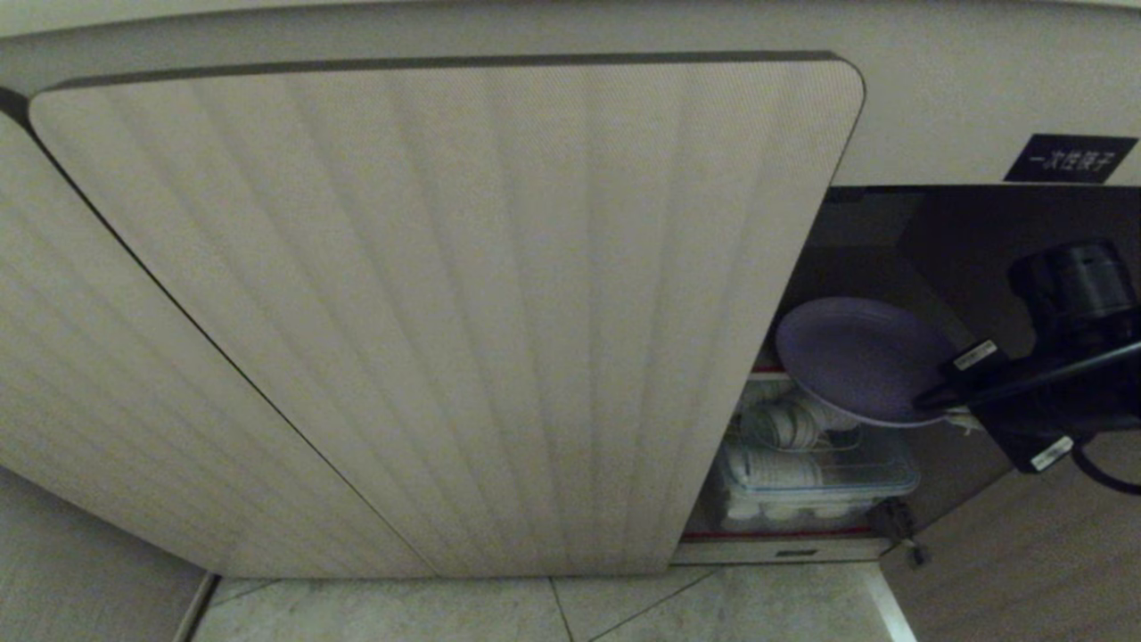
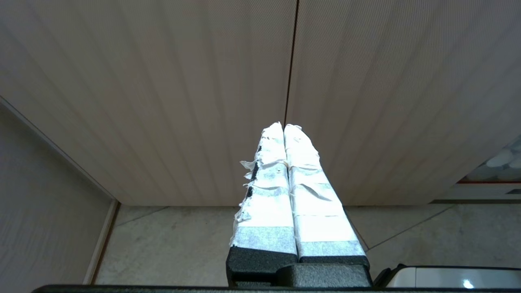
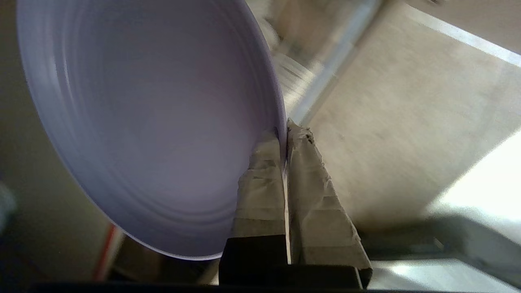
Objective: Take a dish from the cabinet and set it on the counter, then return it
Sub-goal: Put it back into the cabinet
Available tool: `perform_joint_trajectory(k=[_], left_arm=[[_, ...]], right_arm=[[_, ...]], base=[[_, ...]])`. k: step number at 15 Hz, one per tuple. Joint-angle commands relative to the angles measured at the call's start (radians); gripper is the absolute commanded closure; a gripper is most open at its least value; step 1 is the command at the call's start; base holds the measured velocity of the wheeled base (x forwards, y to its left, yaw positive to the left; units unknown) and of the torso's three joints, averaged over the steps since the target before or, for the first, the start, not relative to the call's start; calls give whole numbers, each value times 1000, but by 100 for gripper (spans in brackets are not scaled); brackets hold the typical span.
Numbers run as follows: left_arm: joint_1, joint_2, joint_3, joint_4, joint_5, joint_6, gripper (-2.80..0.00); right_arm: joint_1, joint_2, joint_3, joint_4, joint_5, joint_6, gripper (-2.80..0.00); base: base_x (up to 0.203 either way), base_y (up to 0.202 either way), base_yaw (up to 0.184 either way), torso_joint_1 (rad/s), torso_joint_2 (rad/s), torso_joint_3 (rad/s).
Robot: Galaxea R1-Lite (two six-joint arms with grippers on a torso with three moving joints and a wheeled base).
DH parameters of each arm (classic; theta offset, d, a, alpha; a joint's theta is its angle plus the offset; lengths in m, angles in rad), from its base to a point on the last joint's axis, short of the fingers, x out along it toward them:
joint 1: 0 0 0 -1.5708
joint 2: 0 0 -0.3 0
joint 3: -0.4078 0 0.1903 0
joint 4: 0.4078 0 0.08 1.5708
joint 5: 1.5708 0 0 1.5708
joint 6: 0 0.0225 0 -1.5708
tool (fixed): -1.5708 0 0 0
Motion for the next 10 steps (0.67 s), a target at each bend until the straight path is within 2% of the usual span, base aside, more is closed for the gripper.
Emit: perform_joint_trajectory(k=[1,6,10], left_arm=[[0,0,0,0,0,0,0],[0,0,0,0,0,0,0],[0,0,0,0,0,0,0]], right_arm=[[-1,25,-2,-25,-1,5,0],[-1,65,-14,-103,2,7,0],[-8,91,-66,-107,5,19,0]], base=[[0,0,0,0,0,0],[0,0,0,0,0,0],[0,0,0,0,0,0]])
